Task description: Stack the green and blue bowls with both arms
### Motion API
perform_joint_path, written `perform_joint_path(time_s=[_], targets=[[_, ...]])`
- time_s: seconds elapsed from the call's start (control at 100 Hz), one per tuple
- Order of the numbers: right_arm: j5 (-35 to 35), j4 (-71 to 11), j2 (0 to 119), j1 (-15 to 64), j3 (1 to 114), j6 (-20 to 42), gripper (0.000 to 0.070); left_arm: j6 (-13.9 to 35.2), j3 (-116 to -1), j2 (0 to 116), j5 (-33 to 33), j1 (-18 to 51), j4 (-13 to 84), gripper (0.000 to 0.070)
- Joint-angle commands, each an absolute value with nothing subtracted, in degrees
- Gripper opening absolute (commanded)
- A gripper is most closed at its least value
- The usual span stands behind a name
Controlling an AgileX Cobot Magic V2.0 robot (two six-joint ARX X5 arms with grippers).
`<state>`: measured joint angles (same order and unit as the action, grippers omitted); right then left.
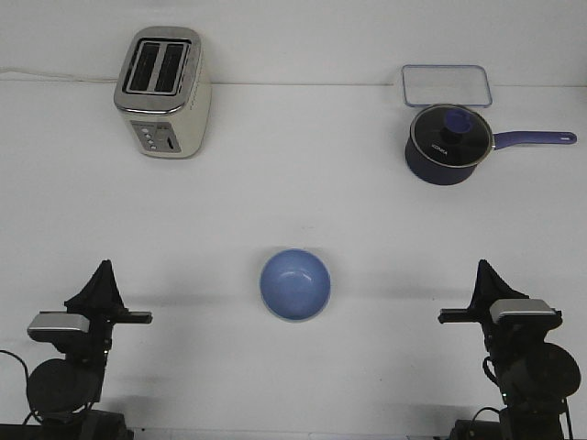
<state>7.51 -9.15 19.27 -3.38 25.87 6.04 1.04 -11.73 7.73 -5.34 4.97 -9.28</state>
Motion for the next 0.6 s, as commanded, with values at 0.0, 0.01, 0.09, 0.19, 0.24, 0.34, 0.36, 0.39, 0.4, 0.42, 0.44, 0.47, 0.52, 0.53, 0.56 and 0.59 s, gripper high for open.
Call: perform_joint_path(time_s=[0.0,0.01,0.09,0.19,0.24,0.34,0.36,0.39,0.4,0.42,0.44,0.47,0.52,0.53,0.56,0.59], targets=[[7.5,-8.6,19.4,-3.4,26.1,6.6,0.0000,0.3,-8.5,6.2,-1.3,2.4,-9.1,0.0015],[7.5,-8.6,19.4,-3.4,26.1,6.6,0.0000,0.3,-7.9,5.7,-0.9,2.0,-9.1,0.0015],[7.5,-8.6,19.4,-3.4,26.1,6.6,0.0000,0.3,-4.3,2.4,0.3,-0.1,-9.2,0.0015],[7.5,-8.6,19.5,-3.4,26.1,6.6,0.0000,0.0,-0.7,0.1,0.3,-0.8,-10.2,0.0015],[7.5,-8.6,19.5,-3.4,26.1,6.6,0.0000,-0.5,-0.8,0.2,0.5,-0.8,-8.5,0.0015],[7.5,-8.6,19.4,-3.4,26.1,6.6,0.0000,-2.3,-0.8,0.2,0.4,-0.7,-9.0,0.0015],[7.5,-8.6,19.4,-3.4,26.1,6.6,0.0000,-2.3,-0.8,0.2,0.4,-0.7,-9.4,0.0015],[7.5,-8.5,19.4,-3.4,26.1,6.6,0.0000,-2.3,-0.8,0.2,0.5,-0.7,-10.0,0.0015],[7.5,-8.5,19.4,-3.4,26.1,6.6,0.0000,-2.2,-0.8,0.2,0.5,-0.7,-10.2,0.0015],[7.5,-8.6,19.4,-3.4,26.1,6.6,0.0000,-2.2,-0.8,0.2,0.5,-0.7,-10.4,0.0015],[7.5,-8.6,19.4,-3.4,26.1,6.6,0.0000,-2.2,-0.8,0.2,0.5,-0.7,-10.5,0.0015],[7.5,-8.5,19.4,-3.4,26.1,6.6,0.0000,-2.2,-0.8,0.2,0.5,-0.7,-10.5,0.0015],[7.5,-8.6,19.4,-3.4,26.1,6.6,0.0000,-2.2,-0.8,0.3,0.5,-0.7,-10.3,0.0015],[7.5,-8.6,19.4,-3.4,26.1,6.6,0.0000,-2.2,-0.8,0.3,0.5,-0.7,-10.3,0.0015],[7.5,-8.6,19.4,-3.4,26.1,6.6,0.0000,-2.2,-0.8,0.3,0.4,-0.7,-10.3,0.0015],[7.5,-8.6,19.4,-3.4,26.1,6.6,0.0000,-2.2,-0.8,0.3,0.4,-0.7,-10.4,0.0015]])
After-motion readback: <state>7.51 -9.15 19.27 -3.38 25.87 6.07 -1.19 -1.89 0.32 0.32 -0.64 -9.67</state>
